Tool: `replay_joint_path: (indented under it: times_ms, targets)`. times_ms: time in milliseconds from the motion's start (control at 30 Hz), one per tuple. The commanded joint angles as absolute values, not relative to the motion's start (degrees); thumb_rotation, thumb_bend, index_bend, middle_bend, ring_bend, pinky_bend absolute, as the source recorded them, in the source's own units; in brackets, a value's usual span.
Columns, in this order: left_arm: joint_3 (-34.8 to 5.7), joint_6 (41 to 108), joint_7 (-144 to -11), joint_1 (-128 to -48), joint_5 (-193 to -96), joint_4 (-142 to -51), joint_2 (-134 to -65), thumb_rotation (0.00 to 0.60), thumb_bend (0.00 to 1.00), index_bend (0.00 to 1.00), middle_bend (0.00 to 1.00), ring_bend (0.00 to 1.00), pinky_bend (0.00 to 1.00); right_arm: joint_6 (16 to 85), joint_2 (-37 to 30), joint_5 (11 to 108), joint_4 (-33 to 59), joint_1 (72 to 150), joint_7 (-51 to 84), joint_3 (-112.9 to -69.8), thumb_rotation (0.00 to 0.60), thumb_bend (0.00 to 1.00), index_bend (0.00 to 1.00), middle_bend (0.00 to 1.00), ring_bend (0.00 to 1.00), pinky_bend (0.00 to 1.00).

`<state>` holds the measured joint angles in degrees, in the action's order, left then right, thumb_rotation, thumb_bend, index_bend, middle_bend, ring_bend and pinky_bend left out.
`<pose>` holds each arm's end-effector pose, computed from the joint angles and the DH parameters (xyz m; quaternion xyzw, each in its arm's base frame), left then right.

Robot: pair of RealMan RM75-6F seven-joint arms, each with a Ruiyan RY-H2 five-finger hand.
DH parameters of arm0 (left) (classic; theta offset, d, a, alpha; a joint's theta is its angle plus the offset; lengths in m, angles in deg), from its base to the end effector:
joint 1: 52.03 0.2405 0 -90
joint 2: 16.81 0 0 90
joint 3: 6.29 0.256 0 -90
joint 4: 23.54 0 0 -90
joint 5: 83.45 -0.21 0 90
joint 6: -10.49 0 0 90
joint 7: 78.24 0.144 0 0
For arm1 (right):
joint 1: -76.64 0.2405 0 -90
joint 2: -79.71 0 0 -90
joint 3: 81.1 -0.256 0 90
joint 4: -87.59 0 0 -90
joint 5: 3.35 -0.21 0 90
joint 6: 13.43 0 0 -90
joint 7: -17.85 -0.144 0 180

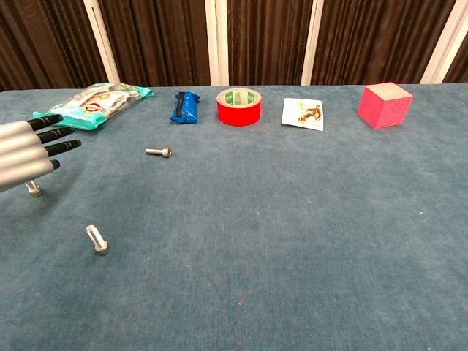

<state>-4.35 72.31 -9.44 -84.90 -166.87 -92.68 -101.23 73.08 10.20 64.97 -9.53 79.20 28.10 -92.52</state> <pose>-0.2655 0.3114 0.0188 -0.8241 0.1564 -0.0258 0.5438 -0.3231 -0.1898 0.1585 0.4596 -0.4345 0.3594 0.6862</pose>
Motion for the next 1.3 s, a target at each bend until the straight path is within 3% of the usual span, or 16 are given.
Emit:
replay_joint_path:
  times_ms: [33, 300, 467, 700, 967, 1300]
  targets:
    - [-5.05, 73.49, -10.81, -84.63, -166.72, -94.7, -100.39, 0.6, 0.39, 0.43, 0.03, 0.0, 0.0, 73.17, 10.2, 65.07, -9.56, 79.19, 28.09, -92.51, 0.6, 0.12, 0.22, 0.09, 0.05, 0.0]
    - [-9.69, 76.21, -20.48, -82.94, -161.45, -106.05, -95.22, 0.6, 0.28, 0.35, 0.02, 0.0, 0.0, 73.7, 10.14, 65.11, -9.68, 79.04, 28.05, -92.68, 0.6, 0.12, 0.22, 0.09, 0.05, 0.0]
    - [-14.6, 73.92, -25.98, -83.67, -153.8, -114.04, -90.83, 0.6, 0.22, 0.31, 0.02, 0.0, 0.0, 73.56, 9.88, 65.18, -9.44, 79.18, 28.68, -92.48, 0.6, 0.12, 0.22, 0.09, 0.05, 0.0]
    - [-20.91, 69.07, -31.66, -86.67, -141.42, -120.86, -88.08, 0.6, 0.2, 0.3, 0.02, 0.0, 0.0, 72.81, 9.85, 65.22, -9.0, 79.49, 29.4, -92.11, 0.6, 0.1, 0.22, 0.09, 0.05, 0.0]
    - [-24.56, 67.35, -33.08, -91.96, -131.16, -116.42, -93.35, 0.6, 0.2, 0.3, 0.01, 0.0, 0.0, 72.35, 9.74, 65.17, -8.62, 79.66, 29.45, -91.98, 0.6, 0.1, 0.22, 0.09, 0.05, 0.0]
    - [-24.03, 63.57, -35.18, -98.04, -131.14, -106.04, -99.78, 0.6, 0.2, 0.3, 0.01, 0.0, 0.0, 72.85, 9.66, 64.96, -8.64, 79.58, 29.85, -92.19, 0.6, 0.1, 0.22, 0.09, 0.05, 0.0]
